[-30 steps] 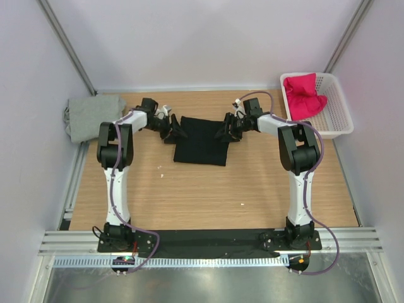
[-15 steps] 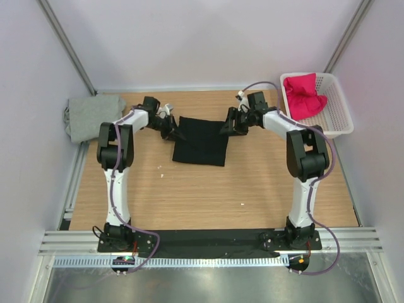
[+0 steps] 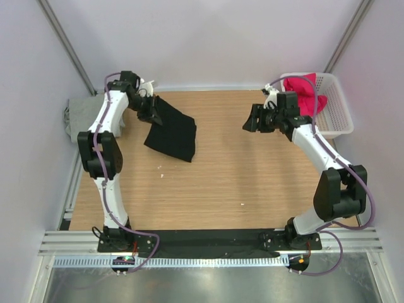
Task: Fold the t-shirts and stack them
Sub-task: Neatly place the folded tshirt to the corner
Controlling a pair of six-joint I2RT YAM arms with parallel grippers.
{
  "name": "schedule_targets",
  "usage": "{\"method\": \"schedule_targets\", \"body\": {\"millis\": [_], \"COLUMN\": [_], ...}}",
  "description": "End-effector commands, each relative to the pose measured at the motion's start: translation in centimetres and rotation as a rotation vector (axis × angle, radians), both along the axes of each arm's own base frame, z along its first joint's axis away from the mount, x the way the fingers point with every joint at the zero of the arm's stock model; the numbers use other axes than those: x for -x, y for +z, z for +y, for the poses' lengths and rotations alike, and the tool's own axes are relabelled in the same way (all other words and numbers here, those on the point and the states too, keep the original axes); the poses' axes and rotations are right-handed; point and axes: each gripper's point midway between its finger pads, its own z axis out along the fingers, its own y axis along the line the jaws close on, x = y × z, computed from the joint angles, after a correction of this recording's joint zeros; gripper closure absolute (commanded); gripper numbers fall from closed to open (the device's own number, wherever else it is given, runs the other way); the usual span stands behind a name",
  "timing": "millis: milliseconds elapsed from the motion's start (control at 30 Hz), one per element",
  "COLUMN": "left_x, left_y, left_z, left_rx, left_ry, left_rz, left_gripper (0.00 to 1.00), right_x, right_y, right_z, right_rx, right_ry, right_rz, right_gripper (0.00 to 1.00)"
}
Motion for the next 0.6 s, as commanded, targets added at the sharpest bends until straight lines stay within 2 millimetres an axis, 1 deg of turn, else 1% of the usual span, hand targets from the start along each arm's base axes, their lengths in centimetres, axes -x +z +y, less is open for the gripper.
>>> {"method": "schedule_targets", "body": {"millis": [0,67,100,133,167,233,267,300,367,400,433,533,567], "left_x": [0.4,0.0,0.1,0.0,-0.2,-0.3,-0.5,-0.5,-0.8,-0.9,-1.2,-1.6,-1.7], "left_y": [3.6,5.3,5.7,6.1,6.9,7.8,8.5,9.4,10.1,11.1,10.8,11.4,11.6], "left_z": [4.8,6.3,6.7,7.3,8.7,9.3,9.7,9.9,10.3,10.5,10.6,11.6,12.0], "left_rx": [-0.166,-0.234,-0.26,-0.292,-0.311,-0.334,-0.343,-0.349,-0.368,-0.374,-0.379,-0.403,-0.411], "left_ry": [0.036,0.056,0.05,0.047,0.067,0.059,0.071,0.08,0.086,0.09,0.089,0.112,0.119], "left_rz": [-0.104,-0.166,-0.174,-0.182,-0.179,-0.189,-0.211,-0.24,-0.268,-0.292,-0.284,-0.303,-0.312], "left_gripper": [1.0,1.0,1.0,1.0,1.0,1.0,1.0,1.0,1.0,1.0,1.0,1.0,1.0], "right_x": [0.6,0.8,0.7,0.6,0.8,0.9,1.1,1.3,1.6,1.7,1.8,2.2,2.0], "right_y": [0.9,1.1,0.9,0.8,0.4,0.0,-0.3,-0.2,-0.4,-0.4,-0.3,-0.6,-0.7], "right_z": [-2.1,-2.8,-3.8,-4.0,-4.3,-4.9,-4.9,-4.8,-4.8,-4.8,-4.8,-4.7,-5.7], "right_rx": [0.026,0.007,0.001,-0.007,-0.015,-0.024,-0.037,-0.043,-0.05,-0.055,-0.058,-0.07,-0.073], "right_ry": [-0.032,-0.055,-0.082,-0.09,-0.103,-0.121,-0.125,-0.124,-0.123,-0.127,-0.13,-0.13,-0.158], "right_rz": [-0.042,-0.041,-0.034,-0.037,-0.025,-0.016,-0.006,-0.009,-0.005,-0.007,-0.008,-0.004,-0.005], "right_gripper": [0.4,0.4,0.4,0.4,0.4,0.4,0.4,0.4,0.4,0.4,0.4,0.4,0.4]}}
